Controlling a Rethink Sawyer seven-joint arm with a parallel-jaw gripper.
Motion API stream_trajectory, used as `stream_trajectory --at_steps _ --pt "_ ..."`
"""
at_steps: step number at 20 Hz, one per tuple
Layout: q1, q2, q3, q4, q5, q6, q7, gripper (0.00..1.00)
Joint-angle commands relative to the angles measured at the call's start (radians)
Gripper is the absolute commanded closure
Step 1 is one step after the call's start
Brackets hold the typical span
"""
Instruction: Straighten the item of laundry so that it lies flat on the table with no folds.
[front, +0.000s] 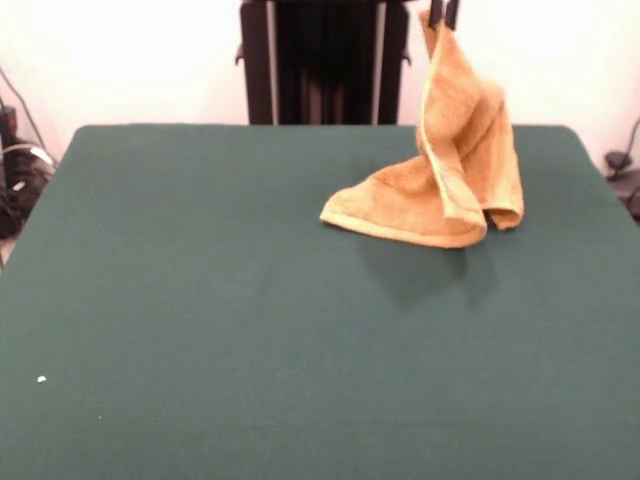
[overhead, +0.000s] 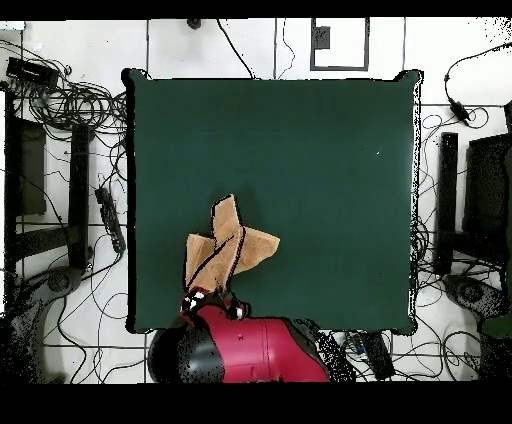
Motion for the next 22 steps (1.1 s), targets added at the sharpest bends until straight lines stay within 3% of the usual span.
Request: stream_trajectory --at_steps 1,8,14,17,22 --pt "-0.004 -0.1 0.101 0.03 -0.012 0.251 -0.171 1.0" --pt "-0.11 -0.144 0.162 0.059 -0.015 0.278 -0.304 1.0" --pt "-0.296 -0.154 0.237 0.111 -0.062 0.211 -0.446 1.0" --pt "-0.395 -0.088 0.302 0.115 -0.134 0.127 -0.46 1.0" --pt "-0.505 0.099 0.373 0.046 -0.321 -0.001 -0.433 1.0"
